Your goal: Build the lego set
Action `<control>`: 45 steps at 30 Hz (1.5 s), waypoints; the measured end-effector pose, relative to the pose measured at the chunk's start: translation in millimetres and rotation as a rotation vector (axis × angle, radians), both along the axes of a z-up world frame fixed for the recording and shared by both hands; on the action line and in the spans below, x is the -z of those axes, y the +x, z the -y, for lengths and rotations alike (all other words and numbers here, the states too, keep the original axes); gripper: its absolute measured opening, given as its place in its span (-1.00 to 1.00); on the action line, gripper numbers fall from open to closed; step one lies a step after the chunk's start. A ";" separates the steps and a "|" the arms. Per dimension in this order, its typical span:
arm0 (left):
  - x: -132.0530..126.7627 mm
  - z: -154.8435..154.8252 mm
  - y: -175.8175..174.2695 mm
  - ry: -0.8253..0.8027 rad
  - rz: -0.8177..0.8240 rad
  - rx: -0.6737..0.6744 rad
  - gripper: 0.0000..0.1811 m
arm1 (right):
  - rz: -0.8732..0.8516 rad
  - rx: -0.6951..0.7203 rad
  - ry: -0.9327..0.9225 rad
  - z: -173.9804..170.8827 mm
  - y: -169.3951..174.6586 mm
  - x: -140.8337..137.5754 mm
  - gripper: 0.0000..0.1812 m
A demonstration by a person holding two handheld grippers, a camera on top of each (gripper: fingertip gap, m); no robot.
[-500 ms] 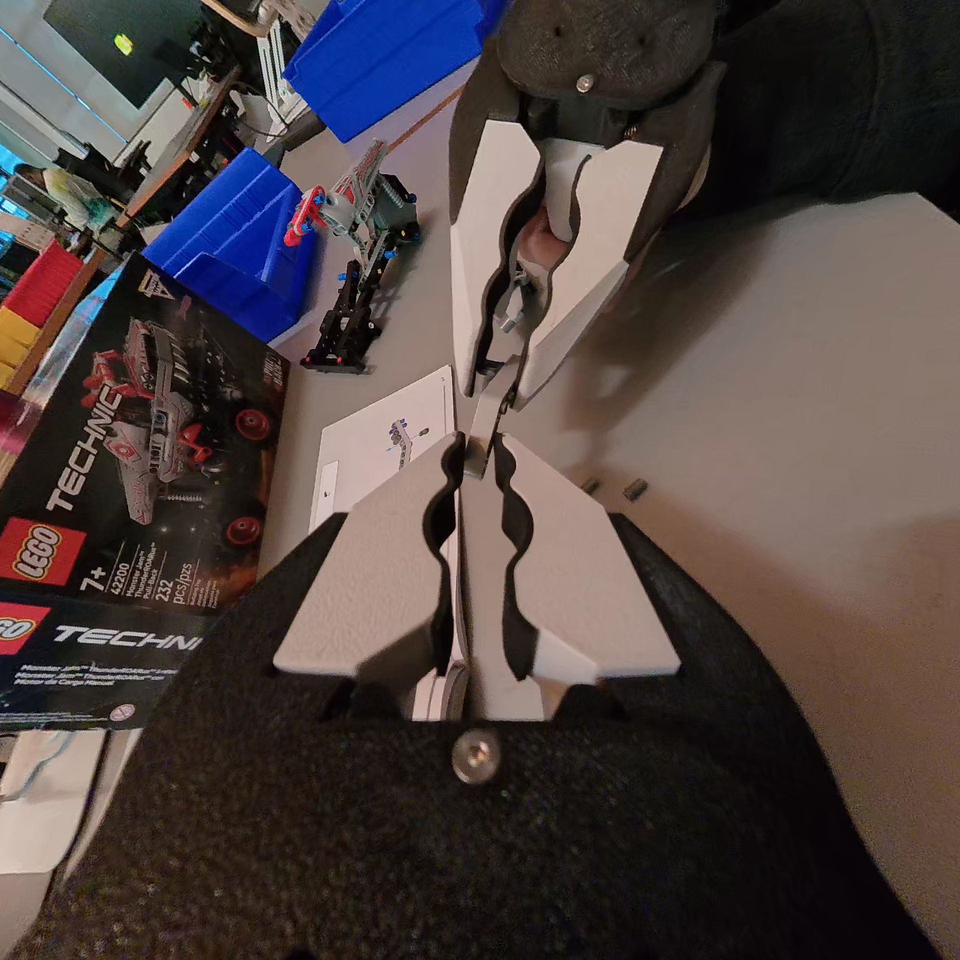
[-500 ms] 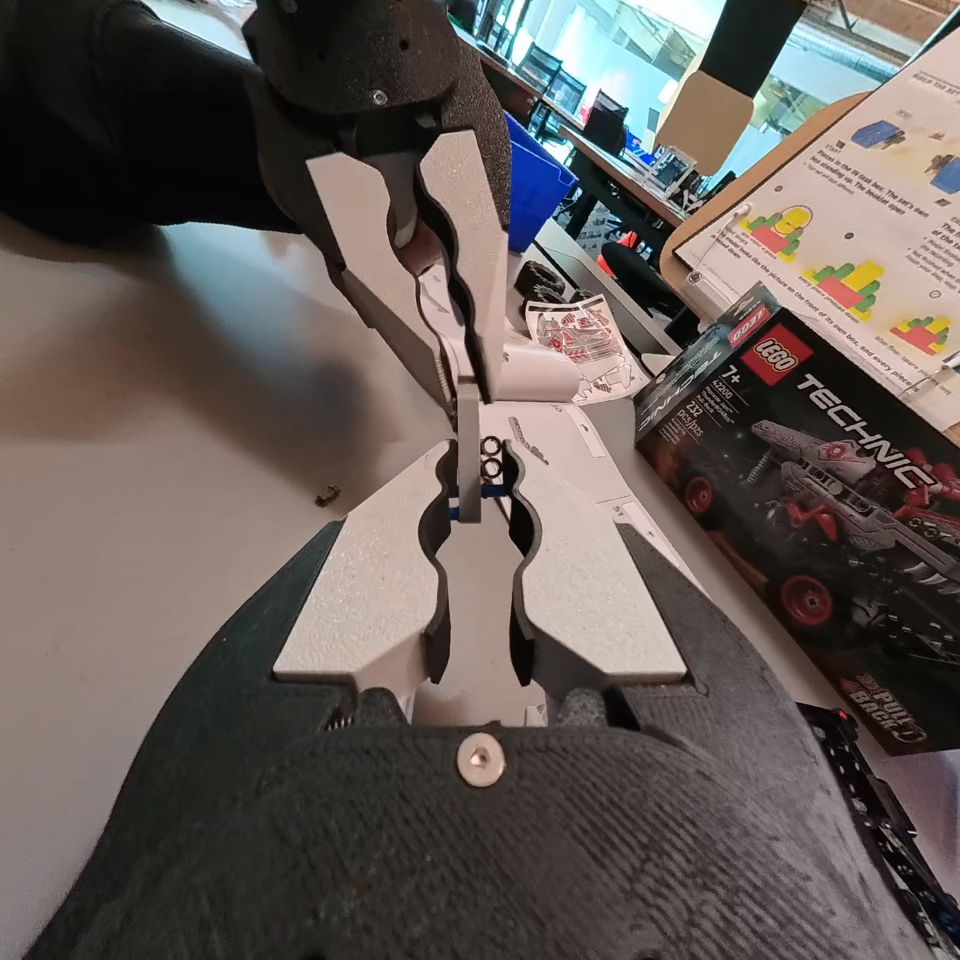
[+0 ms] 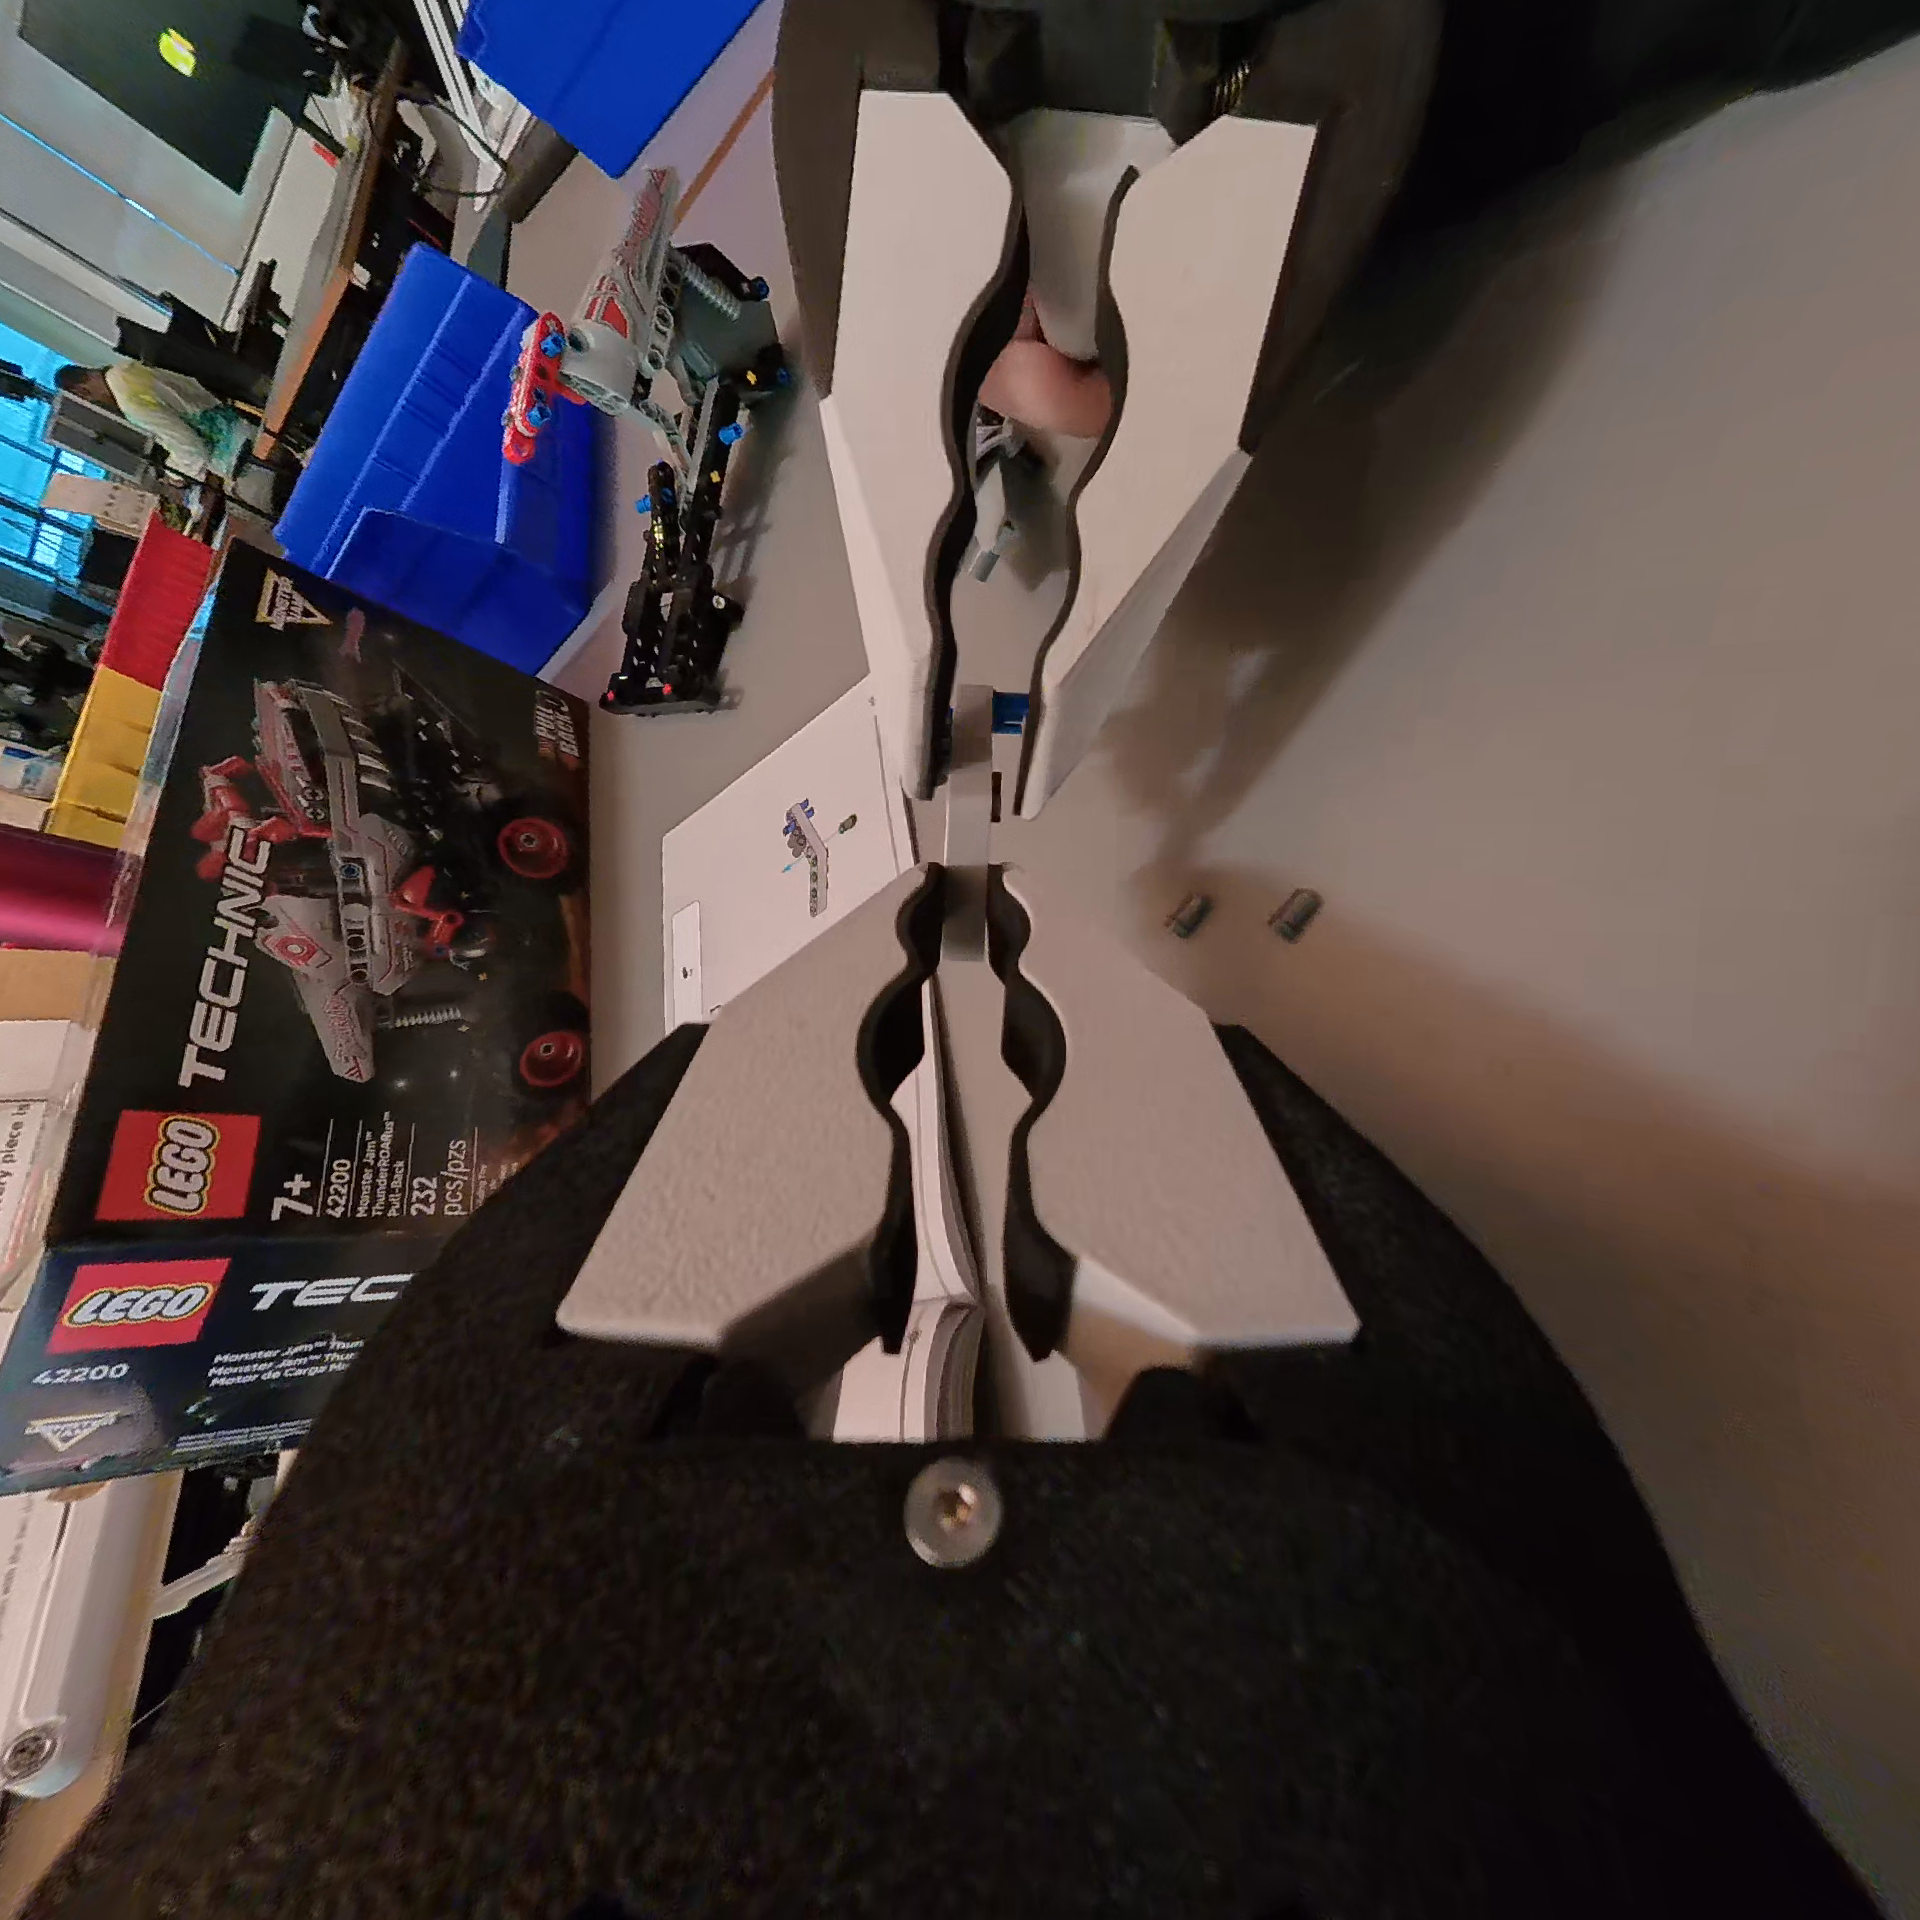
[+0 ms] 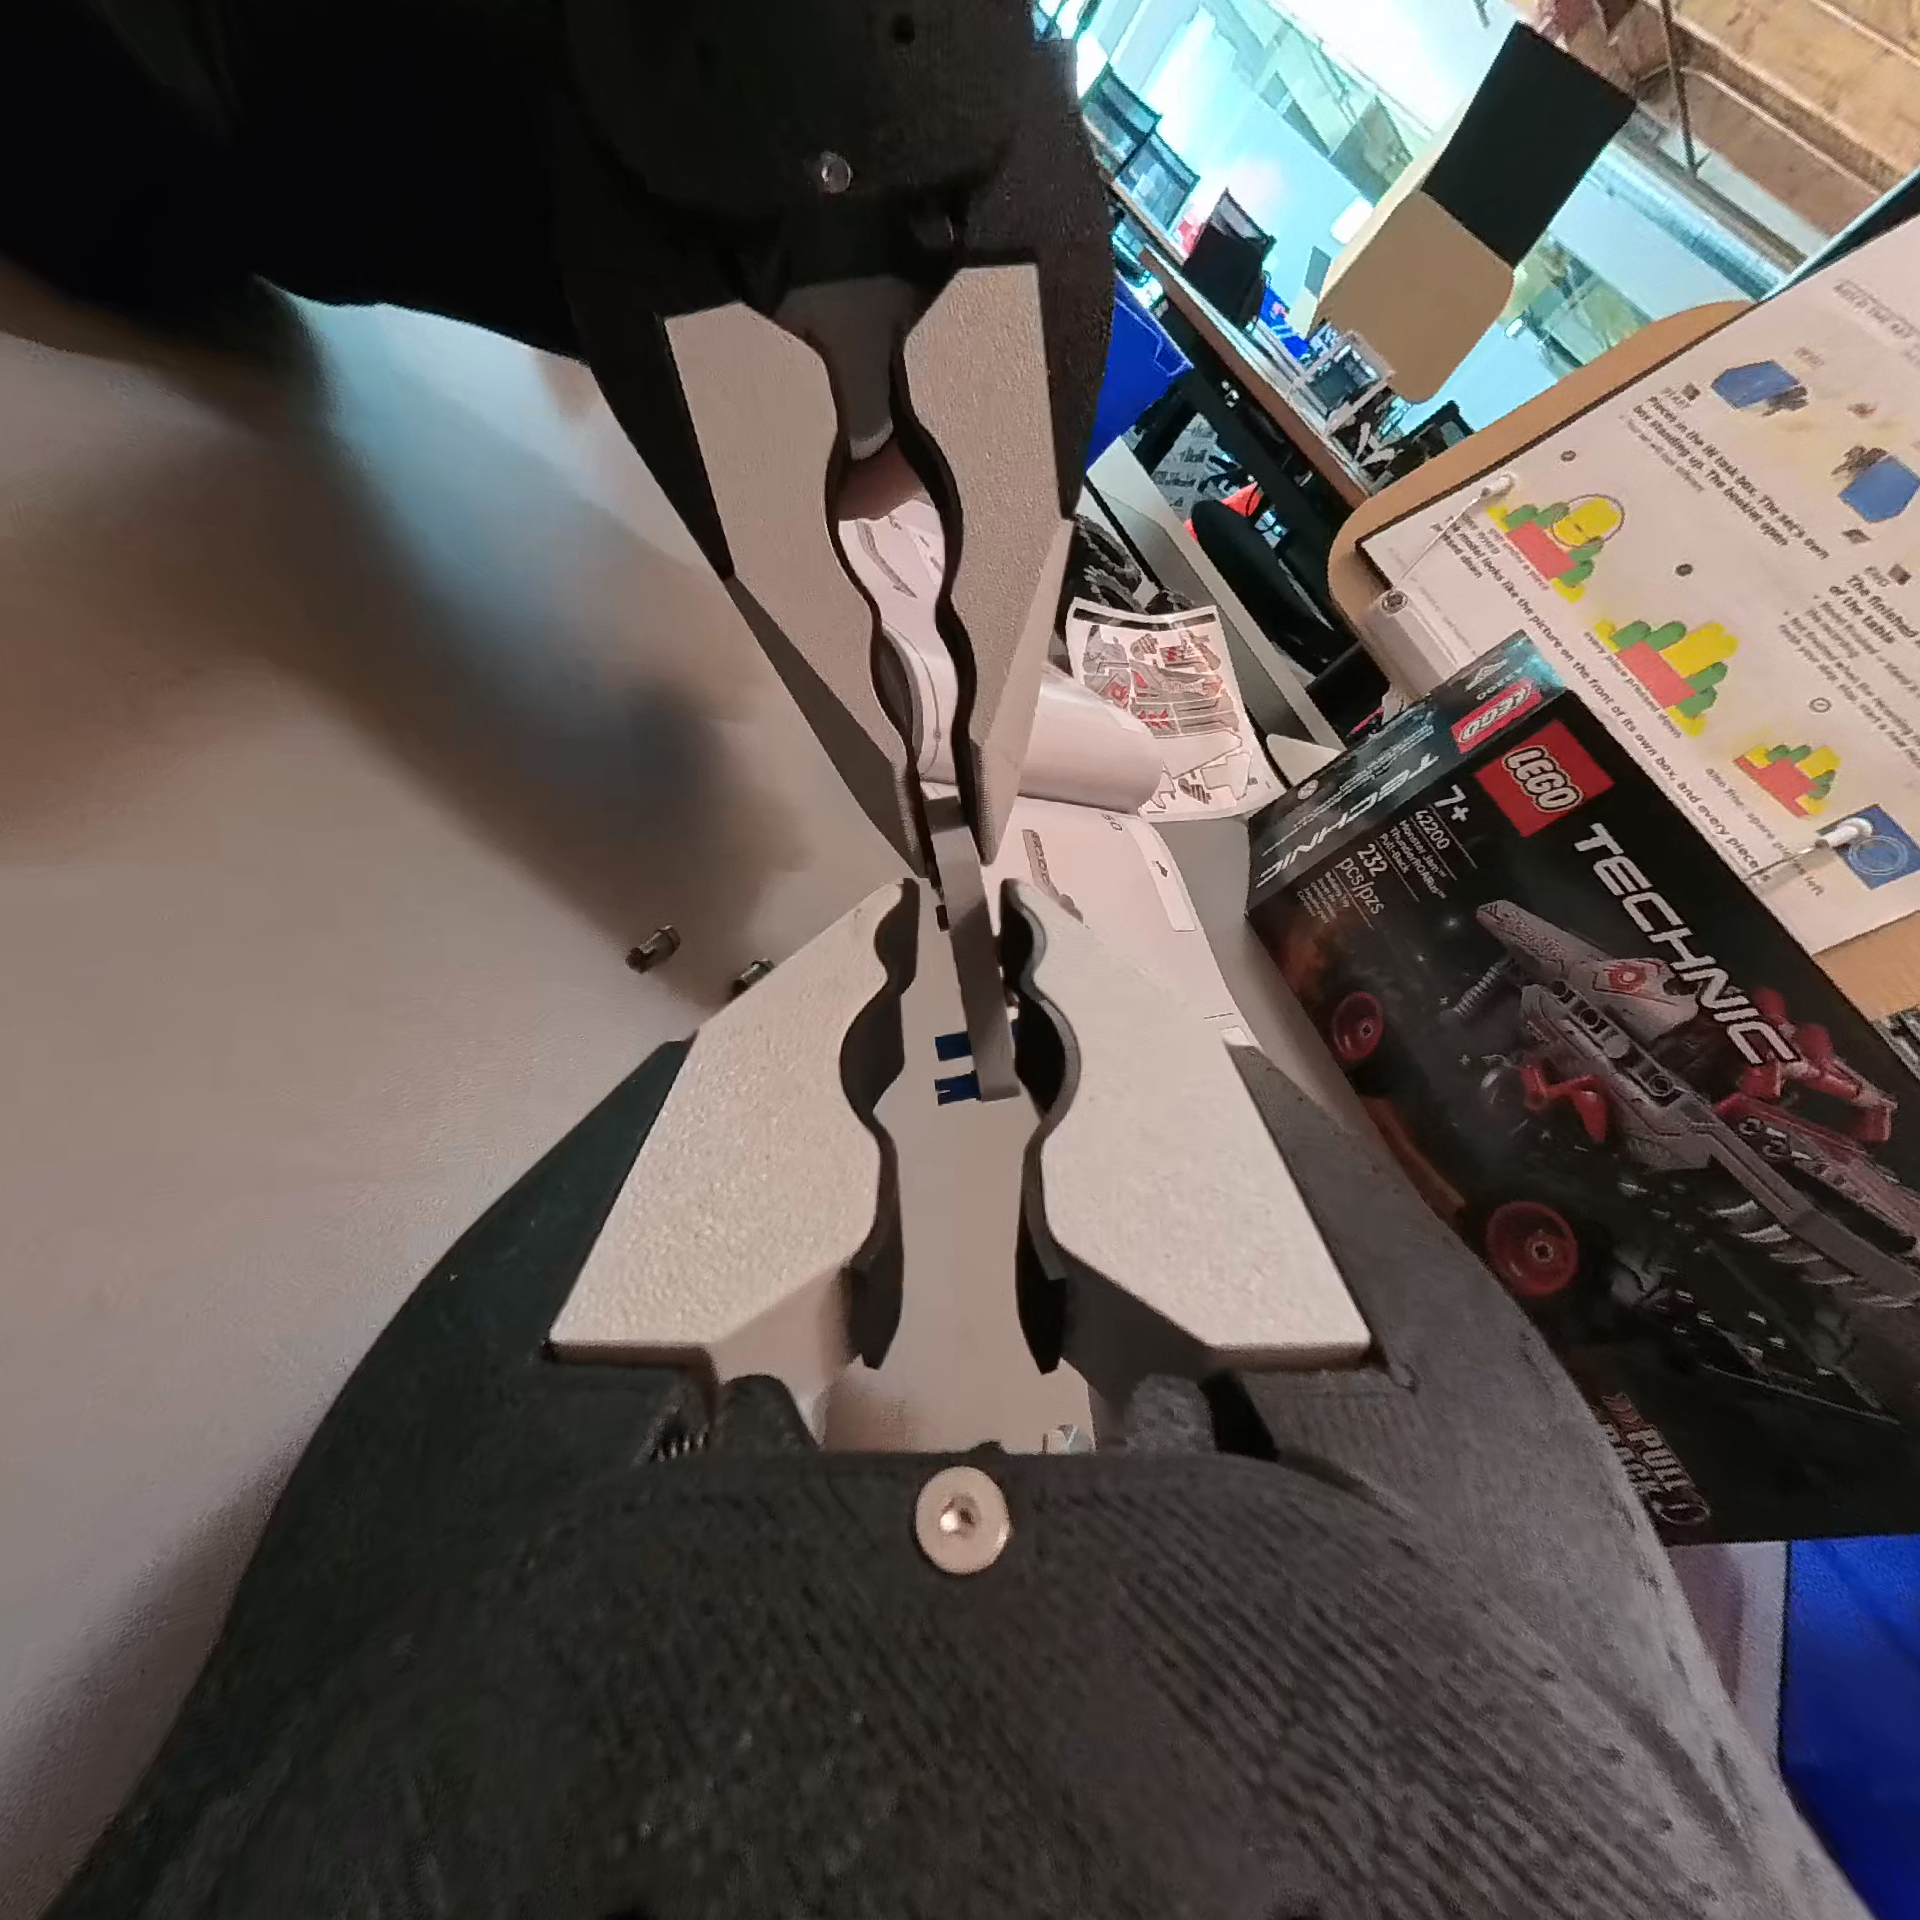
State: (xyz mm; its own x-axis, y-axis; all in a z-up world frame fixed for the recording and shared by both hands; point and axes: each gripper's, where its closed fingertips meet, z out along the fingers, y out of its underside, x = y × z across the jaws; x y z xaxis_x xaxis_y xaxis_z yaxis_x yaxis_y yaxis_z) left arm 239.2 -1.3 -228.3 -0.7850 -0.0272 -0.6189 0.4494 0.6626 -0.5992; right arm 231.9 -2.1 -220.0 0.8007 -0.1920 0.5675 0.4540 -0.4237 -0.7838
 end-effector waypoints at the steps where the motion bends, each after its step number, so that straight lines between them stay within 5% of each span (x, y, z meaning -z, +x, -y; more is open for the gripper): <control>1: 0.1 0.6 -0.5 0.001 0.000 0.002 -0.94 | 0.000 -0.002 -0.005 -0.3 -0.3 0.9 -0.88; 21: -18.9 -6.1 1.7 -0.172 -0.116 -0.024 -0.84 | -0.062 0.122 0.074 16.3 18.9 -10.6 -0.91; 29: 44.3 -10.9 -49.1 0.101 -0.509 0.136 -0.90 | -0.020 0.221 0.027 26.3 33.3 -4.6 -0.91; 45: 50.5 2.1 -49.7 0.062 -0.613 0.137 -0.97 | -0.080 0.232 0.026 25.8 34.6 0.0 -0.92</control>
State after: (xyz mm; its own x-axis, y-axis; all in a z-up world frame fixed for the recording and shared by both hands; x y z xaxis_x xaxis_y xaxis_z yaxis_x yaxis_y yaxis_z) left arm 189.4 -3.3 -278.8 -0.9913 0.1206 -0.0531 0.1204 0.6647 -0.7373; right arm 266.5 -28.0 -220.0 0.7754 -0.3898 0.4968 0.2830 -0.4887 -0.8253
